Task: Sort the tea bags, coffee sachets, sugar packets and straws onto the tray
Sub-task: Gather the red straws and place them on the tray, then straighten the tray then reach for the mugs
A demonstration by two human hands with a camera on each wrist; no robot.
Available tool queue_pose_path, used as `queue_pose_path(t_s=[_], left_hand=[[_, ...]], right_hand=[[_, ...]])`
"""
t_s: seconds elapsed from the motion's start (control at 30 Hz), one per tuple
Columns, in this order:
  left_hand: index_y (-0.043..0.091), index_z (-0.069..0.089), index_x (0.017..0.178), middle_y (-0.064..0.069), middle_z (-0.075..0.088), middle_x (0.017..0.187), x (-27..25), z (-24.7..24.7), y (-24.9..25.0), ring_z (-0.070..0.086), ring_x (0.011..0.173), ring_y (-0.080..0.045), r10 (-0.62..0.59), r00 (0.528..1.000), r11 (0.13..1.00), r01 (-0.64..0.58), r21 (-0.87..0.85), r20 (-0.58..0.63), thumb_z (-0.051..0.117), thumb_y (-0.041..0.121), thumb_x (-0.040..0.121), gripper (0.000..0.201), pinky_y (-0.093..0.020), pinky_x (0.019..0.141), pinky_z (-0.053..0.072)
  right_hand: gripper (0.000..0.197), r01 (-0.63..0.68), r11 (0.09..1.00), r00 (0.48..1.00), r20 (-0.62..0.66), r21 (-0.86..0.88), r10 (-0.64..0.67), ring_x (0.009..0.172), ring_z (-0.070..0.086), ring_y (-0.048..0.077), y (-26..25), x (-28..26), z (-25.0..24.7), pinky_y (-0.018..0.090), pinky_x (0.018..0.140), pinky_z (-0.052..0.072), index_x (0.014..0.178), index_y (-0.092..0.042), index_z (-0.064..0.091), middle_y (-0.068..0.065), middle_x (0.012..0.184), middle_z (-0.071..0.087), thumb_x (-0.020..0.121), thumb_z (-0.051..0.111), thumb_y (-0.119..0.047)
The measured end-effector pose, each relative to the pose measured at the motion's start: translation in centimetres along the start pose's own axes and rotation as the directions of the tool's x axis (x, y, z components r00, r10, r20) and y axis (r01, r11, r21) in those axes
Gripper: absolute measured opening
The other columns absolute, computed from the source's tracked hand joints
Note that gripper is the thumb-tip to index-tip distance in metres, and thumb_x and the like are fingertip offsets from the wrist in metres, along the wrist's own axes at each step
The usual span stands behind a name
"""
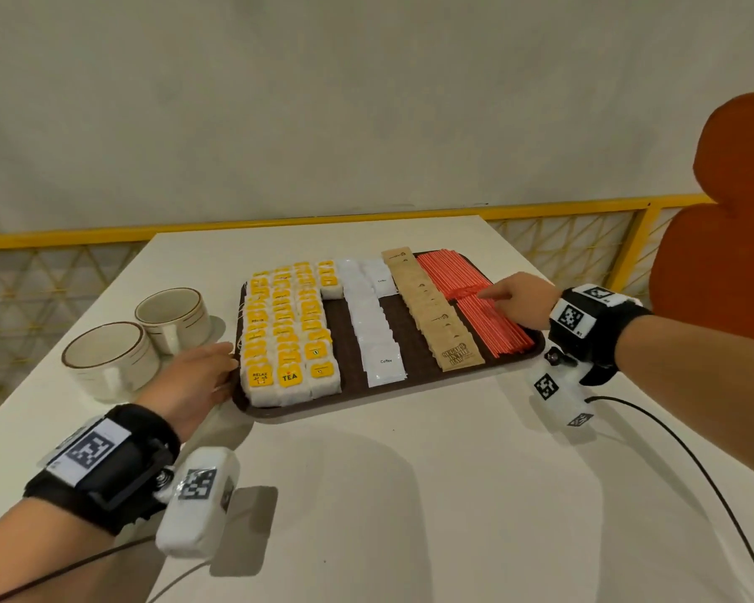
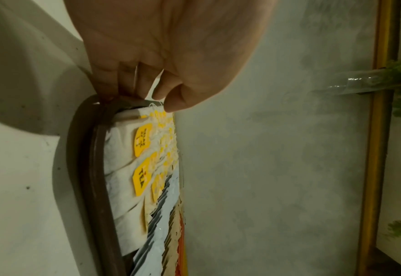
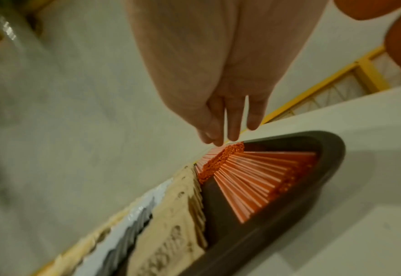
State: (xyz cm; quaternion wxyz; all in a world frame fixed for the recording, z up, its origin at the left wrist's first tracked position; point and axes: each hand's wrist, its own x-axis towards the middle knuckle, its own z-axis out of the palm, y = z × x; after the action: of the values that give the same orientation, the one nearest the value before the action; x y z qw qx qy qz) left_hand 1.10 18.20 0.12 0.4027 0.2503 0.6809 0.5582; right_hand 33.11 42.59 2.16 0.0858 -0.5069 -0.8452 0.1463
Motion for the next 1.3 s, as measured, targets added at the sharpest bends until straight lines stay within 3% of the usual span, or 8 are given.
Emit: queue_pose_path(t_s=[0.1,0.23,0.3,0.4,0.5,0.83,0.97,1.3], left_hand=[[0.011,0.051,0.079,-0.01,0.053,0.078,1.2,-0.6,-0.3,0.051,0.069,-0.02,-0.058,0.998,0.998,0.058,0.012,-0.012,0.039,0.0,0.096,0.023,-0.028,0.065,0.04],[0.005,0.057,0.082,-0.01,0.056,0.077,2.4,-0.9,-0.7,0.053,0.069,-0.021,-0.121,0.992,0.99,0.122,0.066,-0.023,0.044,0.001,0.094,0.019,-0.028,0.063,0.043],[0.002,0.059,0.085,-0.012,0.059,0.082,2.8,-0.8,-0.5,0.055,0.072,-0.022,-0.126,0.992,0.985,0.128,0.115,-0.029,0.042,0.0,0.095,0.02,-0.029,0.065,0.045],[-0.003,0.059,0.101,-0.017,0.061,0.095,3.3,-0.8,-0.4,0.058,0.083,-0.027,-0.127,0.99,0.971,0.136,0.197,-0.058,0.037,-0.003,0.096,0.023,-0.033,0.071,0.048],[-0.006,0.058,0.109,-0.022,0.061,0.104,3.8,-0.9,-0.3,0.059,0.092,-0.032,-0.11,0.991,0.96,0.125,0.25,-0.074,0.039,-0.004,0.096,0.023,-0.038,0.075,0.049],[0.001,0.063,0.095,-0.02,0.059,0.084,5.6,0.1,-0.5,0.049,0.066,-0.023,0.009,0.995,0.91,0.034,0.412,-0.101,0.057,0.005,0.092,0.008,-0.03,0.055,0.039],[0.004,0.066,0.088,-0.019,0.064,0.083,7.6,1.7,0.3,0.056,0.072,-0.026,0.047,0.993,0.9,0.006,0.436,-0.111,0.059,0.004,0.089,0.007,-0.033,0.062,0.046],[0.013,0.059,0.067,-0.018,0.061,0.088,17.7,5.1,3.8,0.06,0.087,-0.031,0.053,0.995,0.877,-0.008,0.48,-0.081,0.06,-0.001,0.085,0.022,-0.052,0.092,0.05]], right_hand=[[0.029,-0.164,0.962,0.981,-0.064,0.218,0.182,0.095,0.057,0.018,0.9,-0.4,-0.2,0.029,0.083,0.044,0.115,-0.011,0.068,0.007,0.113,0.065,0.092,0.051,-0.005],[0.037,-0.377,0.881,0.922,0.022,0.288,0.387,0.11,0.057,0.033,2.7,-1.0,0.0,0.039,0.093,0.048,0.126,-0.001,0.057,0.018,0.125,0.058,0.089,0.057,-0.002],[0.036,-0.413,0.867,0.91,0.074,0.279,0.409,0.095,0.06,0.03,3.1,-1.6,0.4,0.035,0.075,0.052,0.125,0.004,0.055,0.021,0.115,0.06,0.09,0.055,-0.002],[0.031,-0.435,0.852,0.9,0.11,0.29,0.422,0.072,0.056,0.019,3.4,-2.0,1.0,0.025,0.056,0.045,0.121,0.007,0.057,0.016,0.099,0.057,0.091,0.052,0.001],[0.031,-0.441,0.85,0.897,0.109,0.289,0.429,0.079,0.056,0.023,3.9,-1.5,1.3,0.026,0.057,0.047,0.12,0.007,0.058,0.023,0.11,0.062,0.091,0.053,-0.001],[0.028,-0.459,0.818,0.884,0.088,0.346,0.459,0.063,0.054,0.02,5.6,-0.9,2.0,0.025,0.049,0.047,0.119,0.01,0.056,0.027,0.113,0.061,0.094,0.05,-0.003],[0.029,-0.498,0.79,0.845,-0.005,0.358,0.535,0.086,0.062,0.039,6.6,-0.1,2.2,0.035,0.065,0.051,0.119,0.012,0.056,0.029,0.116,0.061,0.096,0.049,-0.005],[0.026,-0.443,0.804,0.873,-0.012,0.395,0.487,0.064,0.052,0.022,9.3,7.9,0.8,0.023,0.053,0.049,0.115,0.01,0.059,0.028,0.115,0.062,0.093,0.05,-0.001]])
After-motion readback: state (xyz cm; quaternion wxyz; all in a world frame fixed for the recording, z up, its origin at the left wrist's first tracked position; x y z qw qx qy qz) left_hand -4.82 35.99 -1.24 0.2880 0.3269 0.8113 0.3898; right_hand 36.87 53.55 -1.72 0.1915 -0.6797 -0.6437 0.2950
